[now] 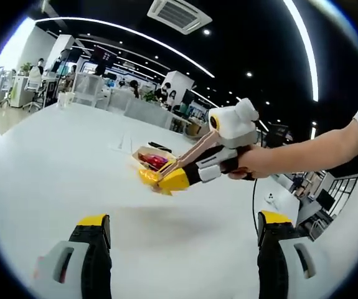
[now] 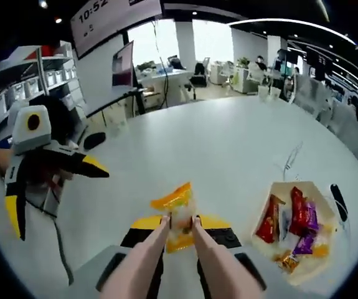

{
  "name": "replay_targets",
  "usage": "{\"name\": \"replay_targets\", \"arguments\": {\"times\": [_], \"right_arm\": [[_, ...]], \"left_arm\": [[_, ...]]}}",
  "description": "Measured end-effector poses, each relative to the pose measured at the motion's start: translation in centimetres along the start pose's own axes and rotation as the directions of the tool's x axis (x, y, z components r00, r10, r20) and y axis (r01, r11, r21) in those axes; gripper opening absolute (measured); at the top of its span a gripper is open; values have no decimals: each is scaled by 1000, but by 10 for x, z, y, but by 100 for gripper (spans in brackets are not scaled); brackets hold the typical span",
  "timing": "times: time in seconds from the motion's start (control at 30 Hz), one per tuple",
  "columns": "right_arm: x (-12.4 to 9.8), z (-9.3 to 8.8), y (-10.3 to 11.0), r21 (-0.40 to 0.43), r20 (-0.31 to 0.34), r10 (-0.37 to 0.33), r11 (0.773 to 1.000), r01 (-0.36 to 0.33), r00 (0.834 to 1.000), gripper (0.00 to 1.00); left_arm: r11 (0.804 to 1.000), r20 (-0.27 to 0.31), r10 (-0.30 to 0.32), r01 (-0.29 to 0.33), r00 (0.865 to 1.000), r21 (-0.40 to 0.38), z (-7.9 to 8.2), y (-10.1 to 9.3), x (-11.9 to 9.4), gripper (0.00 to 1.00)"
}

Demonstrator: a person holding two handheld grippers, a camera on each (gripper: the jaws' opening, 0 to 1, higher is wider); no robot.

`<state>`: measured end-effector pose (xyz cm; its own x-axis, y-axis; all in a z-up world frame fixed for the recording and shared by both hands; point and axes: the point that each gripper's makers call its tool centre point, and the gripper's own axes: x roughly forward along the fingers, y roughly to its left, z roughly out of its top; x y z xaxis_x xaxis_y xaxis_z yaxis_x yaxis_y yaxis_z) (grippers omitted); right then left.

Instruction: Place the target food into the container with the food tongs after gripping and lifting it, then release it inside without dropping or visibly crushing the food.

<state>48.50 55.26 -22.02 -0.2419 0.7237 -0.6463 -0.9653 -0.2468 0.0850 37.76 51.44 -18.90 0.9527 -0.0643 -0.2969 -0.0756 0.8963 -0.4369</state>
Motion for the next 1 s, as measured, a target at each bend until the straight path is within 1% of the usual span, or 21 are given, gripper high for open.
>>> {"name": "replay_targets", "arguments": {"times": [0.13, 0.23, 0.27, 0.3, 0.37, 0.5, 0.57, 0.6, 0.7, 0.83, 0.93, 0.97, 1.0], "right_arm": [[-10, 5, -2, 4, 18, -22, 1000, 22, 1000, 19], [-18, 7, -3, 32, 33, -31, 999, 30, 999, 19], [-19, 8, -3, 36, 34, -32, 999, 31, 999, 19], [-21, 9, -2, 42, 40, -35, 999, 33, 999, 19], [-26, 11, -3, 44, 50, -42, 998, 40, 998, 19], [-31, 13, -2, 19, 51, -51, 999, 50, 997, 19], [-34, 14, -2, 24, 59, -52, 998, 50, 997, 19], [-36, 17, -3, 34, 77, -45, 999, 43, 996, 19], [-41, 19, -3, 67, 97, -51, 997, 45, 994, 19], [-48, 19, -1, 77, 108, -61, 996, 53, 992, 19], [-52, 19, -2, 69, 106, -69, 996, 62, 992, 19], [-55, 19, -2, 68, 107, -69, 996, 62, 992, 19], [-56, 19, -2, 67, 108, -72, 996, 65, 992, 20]], "left_arm": [[1000, 7, 7, -7, 1000, 10, 3, 2, -6, 99], [1000, 48, 7, -6, 999, -24, 16, 0, -9, 99], [1000, 50, 10, -8, 999, -22, 18, -1, -10, 99], [1000, 48, 13, -13, 999, -12, 20, -2, -11, 99], [998, 53, 23, -26, 998, 54, 30, -3, -12, 99], [999, 70, 16, -19, 997, 35, 38, -2, -13, 99], [999, 81, 17, -20, 997, 32, 41, -3, -14, 99], [999, 81, 18, -22, 997, 43, 42, -5, -14, 99], [998, 67, 17, -21, 998, 54, 38, -8, -12, 99], [997, 46, 17, -20, 999, 75, 32, -13, -12, 99], [997, 51, 22, -26, 998, 72, 32, -13, -13, 99], [998, 66, 23, -26, 998, 58, 34, -13, -13, 99], [998, 68, 22, -26, 997, 54, 34, -14, -13, 99]]}}
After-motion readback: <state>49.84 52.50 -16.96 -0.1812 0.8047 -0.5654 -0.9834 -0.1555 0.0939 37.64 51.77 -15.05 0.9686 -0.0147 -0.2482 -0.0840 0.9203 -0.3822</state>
